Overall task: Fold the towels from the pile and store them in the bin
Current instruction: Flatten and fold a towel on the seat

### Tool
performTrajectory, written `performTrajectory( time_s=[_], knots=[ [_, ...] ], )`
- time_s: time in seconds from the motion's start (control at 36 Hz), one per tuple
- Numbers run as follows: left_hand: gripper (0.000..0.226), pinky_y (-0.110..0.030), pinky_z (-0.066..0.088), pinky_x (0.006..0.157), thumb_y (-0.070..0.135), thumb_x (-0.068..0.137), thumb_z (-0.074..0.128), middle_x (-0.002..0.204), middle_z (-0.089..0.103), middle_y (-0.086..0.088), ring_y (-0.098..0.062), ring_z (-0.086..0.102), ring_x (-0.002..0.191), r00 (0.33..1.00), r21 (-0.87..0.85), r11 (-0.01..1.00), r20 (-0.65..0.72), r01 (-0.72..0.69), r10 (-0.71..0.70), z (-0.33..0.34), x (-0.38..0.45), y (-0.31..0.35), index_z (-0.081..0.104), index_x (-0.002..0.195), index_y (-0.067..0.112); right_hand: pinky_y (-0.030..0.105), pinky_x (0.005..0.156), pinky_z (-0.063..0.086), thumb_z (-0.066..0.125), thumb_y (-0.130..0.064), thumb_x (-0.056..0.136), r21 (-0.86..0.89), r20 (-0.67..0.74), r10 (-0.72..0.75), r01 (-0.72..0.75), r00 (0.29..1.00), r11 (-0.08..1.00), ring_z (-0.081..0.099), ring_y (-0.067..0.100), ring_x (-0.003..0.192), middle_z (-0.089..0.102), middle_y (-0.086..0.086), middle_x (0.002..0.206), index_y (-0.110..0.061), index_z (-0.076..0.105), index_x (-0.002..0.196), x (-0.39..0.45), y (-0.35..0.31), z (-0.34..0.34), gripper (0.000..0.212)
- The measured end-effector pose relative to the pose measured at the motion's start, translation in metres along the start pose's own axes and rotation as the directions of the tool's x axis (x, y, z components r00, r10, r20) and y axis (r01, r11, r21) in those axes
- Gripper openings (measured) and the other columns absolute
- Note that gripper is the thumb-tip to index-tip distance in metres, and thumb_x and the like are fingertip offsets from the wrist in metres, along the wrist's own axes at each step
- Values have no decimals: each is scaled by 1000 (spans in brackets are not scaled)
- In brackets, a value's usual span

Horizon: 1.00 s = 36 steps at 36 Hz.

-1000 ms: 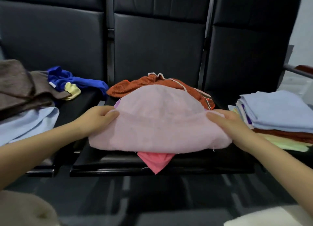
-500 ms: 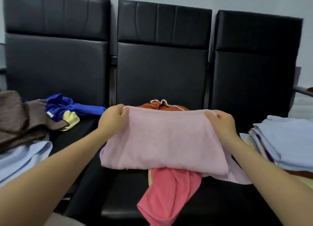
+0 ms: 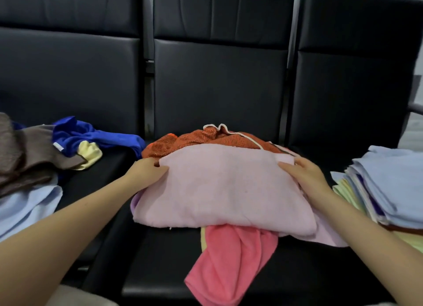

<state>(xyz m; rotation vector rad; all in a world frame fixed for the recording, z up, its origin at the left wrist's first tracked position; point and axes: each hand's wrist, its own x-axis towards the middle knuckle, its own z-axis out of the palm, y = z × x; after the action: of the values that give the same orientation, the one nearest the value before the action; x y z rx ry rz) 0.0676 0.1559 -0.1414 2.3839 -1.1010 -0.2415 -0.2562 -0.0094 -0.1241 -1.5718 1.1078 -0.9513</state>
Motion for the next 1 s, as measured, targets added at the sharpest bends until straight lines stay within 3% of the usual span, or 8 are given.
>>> performTrajectory(
  time_s=[0.14,0.31,0.44,0.56,0.61,0.75,0.86,1.0],
  knots=[
    [43,-32,38,63,37,96,52,78,67,-10,-20,56,72,999,73,997,-31,-12,14,0,-5,-9,71,78,3,33,74,53,70,-18,86,157,4,-47,45,999,986,68,21,97,72,2,105,-18,65,116,-6,-2,-7,31],
    [38,-36,39,56,33,96,52,64,61,-8,-23,55,61,921,18,976,-326,-218,212,0,-20,8,65,72,6,35,76,50,73,-29,82,177,246,225,-272,943,946,67,24,100,74,7,105,-12,68,109,-24,-8,-18,32],
    [30,-33,37,68,37,96,53,95,65,-7,-22,55,82,980,-14,993,-162,-121,117,6,-24,15,60,102,9,36,72,49,73,-15,81,145,291,357,-410,888,901,66,25,95,77,7,86,-8,67,103,-37,-14,-22,24],
    [55,-36,41,87,37,94,57,129,56,-13,-30,54,112,992,-120,991,-115,-56,42,9,-26,16,43,139,7,36,71,49,69,-18,87,236,172,336,-370,926,899,66,26,90,74,10,89,-8,66,98,-41,-20,-30,15],
    [62,-38,42,97,38,91,61,135,53,-11,-30,52,119,989,-187,980,-140,-73,47,10,-24,15,40,142,10,35,70,48,66,-23,90,248,129,325,-347,937,904,65,26,89,72,11,93,-9,65,99,-41,-24,-38,17],
    [52,-48,48,94,34,84,67,119,56,-7,-27,54,111,936,-185,947,-285,-264,205,11,-34,29,53,131,14,36,70,48,63,-27,92,289,35,343,-338,939,896,63,26,87,68,10,97,-11,62,101,-46,-29,-59,19],
    [23,-34,47,82,29,88,66,99,58,3,-16,54,92,870,-168,876,-300,-452,391,14,-54,56,65,110,23,37,74,47,58,-26,96,352,-19,331,-304,943,885,60,22,84,65,6,97,-16,60,94,-49,-36,-61,10],
    [13,-15,40,67,22,89,66,82,60,10,-2,53,74,892,-262,853,-179,-451,416,27,-63,73,65,102,23,36,66,44,55,-28,98,380,29,313,-301,949,875,59,21,85,64,8,95,-13,60,94,-56,-56,-42,16]
  ],
)
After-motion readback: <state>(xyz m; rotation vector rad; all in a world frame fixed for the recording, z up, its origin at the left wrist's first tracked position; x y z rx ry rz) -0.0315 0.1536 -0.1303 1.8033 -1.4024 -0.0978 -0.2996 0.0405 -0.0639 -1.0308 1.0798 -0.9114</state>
